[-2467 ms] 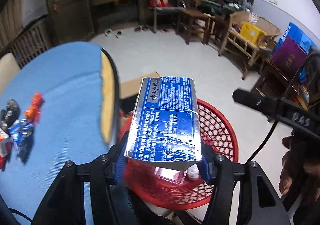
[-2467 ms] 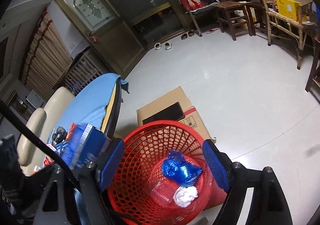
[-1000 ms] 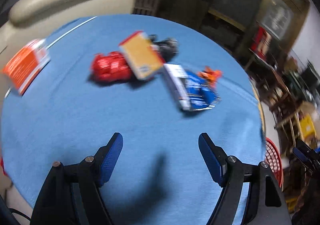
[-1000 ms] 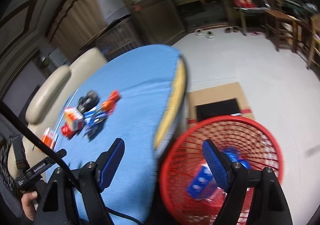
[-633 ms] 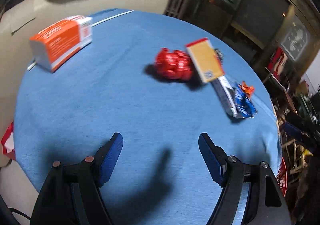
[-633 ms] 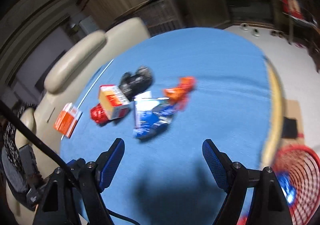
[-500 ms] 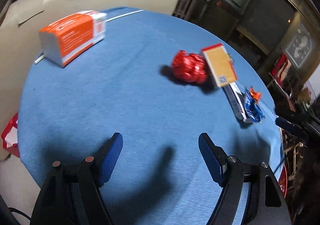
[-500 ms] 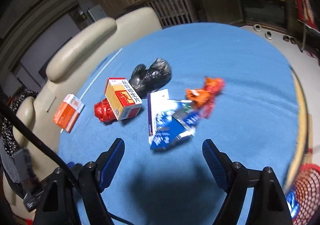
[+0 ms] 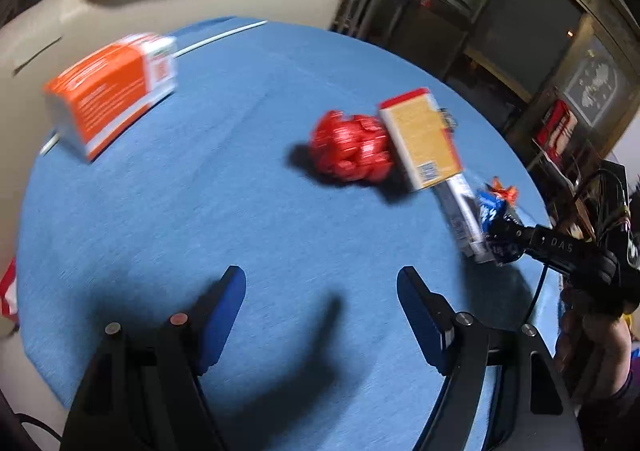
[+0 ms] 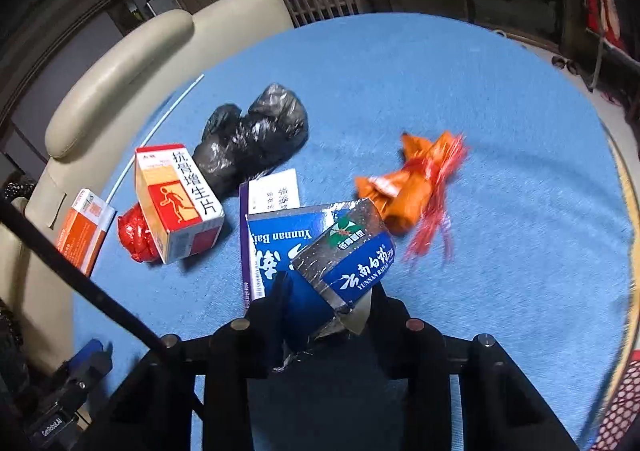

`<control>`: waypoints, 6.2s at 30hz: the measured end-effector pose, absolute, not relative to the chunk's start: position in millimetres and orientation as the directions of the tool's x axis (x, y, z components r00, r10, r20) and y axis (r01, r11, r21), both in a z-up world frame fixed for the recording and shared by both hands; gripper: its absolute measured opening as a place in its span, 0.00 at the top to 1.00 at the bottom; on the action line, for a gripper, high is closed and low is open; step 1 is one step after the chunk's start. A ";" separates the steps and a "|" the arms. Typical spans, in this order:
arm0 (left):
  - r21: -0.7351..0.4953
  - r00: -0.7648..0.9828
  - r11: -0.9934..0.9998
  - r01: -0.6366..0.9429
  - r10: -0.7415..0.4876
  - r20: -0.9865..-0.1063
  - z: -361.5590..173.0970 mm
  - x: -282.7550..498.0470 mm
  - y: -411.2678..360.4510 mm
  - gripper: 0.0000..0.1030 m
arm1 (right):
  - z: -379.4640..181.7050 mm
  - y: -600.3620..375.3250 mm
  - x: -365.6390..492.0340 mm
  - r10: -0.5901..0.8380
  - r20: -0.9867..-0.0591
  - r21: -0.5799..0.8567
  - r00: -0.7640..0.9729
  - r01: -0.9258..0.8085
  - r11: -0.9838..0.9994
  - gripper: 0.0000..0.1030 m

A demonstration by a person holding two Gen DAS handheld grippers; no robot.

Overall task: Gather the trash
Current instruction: 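Return both tools to the table and grasp the blue printed carton with the right tool, then grasp and lift the yellow-and-red medicine box with the left tool, then carry the yellow box and blue carton to the red basket and open both tools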

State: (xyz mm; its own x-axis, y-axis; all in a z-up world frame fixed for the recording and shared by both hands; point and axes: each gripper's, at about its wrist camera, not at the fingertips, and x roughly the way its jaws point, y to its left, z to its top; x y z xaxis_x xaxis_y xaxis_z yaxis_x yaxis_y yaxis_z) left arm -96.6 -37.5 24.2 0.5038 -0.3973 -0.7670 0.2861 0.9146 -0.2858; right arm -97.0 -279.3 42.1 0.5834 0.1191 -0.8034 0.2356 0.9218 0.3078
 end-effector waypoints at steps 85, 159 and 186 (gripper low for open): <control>-0.143 0.568 0.865 0.480 -0.431 -0.701 80.0 -224.8 -92.6 0.47 | 102.1 -289.8 -322.5 0.180 -0.561 0.579 0.808 0.227 0.783 0.62; -0.044 0.496 0.783 0.620 -0.435 -0.751 75.2 -252.5 -196.2 0.47 | 72.7 -381.9 -402.9 0.003 -0.584 0.575 0.812 0.412 0.707 0.62; -0.014 0.370 0.587 0.809 -0.529 -0.763 69.5 -282.9 -305.7 0.47 | 37.5 -449.4 -436.9 -0.147 -0.695 0.482 0.704 0.608 0.631 0.62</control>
State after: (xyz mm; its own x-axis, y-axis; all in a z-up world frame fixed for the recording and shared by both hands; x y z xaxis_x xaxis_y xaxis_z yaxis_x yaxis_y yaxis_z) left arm -282.9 -305.7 69.5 0.3705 -0.5291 -0.7634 0.8094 0.5871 -0.0141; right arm -436.9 -449.4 37.5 0.7036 -0.1469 -0.6953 0.6080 0.6308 0.4820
